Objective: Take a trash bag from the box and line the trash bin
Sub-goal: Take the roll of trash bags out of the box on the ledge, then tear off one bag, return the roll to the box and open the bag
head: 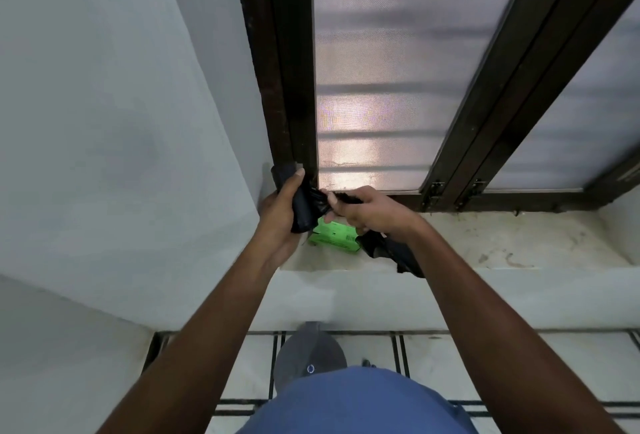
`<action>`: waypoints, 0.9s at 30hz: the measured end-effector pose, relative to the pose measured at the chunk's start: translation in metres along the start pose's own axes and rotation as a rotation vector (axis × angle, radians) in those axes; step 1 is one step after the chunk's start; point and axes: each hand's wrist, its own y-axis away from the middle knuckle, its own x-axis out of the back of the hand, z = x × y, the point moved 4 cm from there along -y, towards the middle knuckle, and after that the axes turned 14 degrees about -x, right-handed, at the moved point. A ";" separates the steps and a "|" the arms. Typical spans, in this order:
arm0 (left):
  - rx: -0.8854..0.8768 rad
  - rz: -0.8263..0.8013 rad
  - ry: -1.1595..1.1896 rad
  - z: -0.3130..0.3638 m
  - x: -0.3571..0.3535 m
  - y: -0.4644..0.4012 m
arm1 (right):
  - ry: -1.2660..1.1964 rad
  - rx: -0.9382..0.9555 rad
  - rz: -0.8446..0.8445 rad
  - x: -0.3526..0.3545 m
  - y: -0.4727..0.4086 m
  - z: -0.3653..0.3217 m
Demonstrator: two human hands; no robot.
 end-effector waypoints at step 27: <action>0.030 -0.006 0.004 -0.002 -0.003 -0.007 | -0.278 -0.201 0.599 0.010 -0.040 0.032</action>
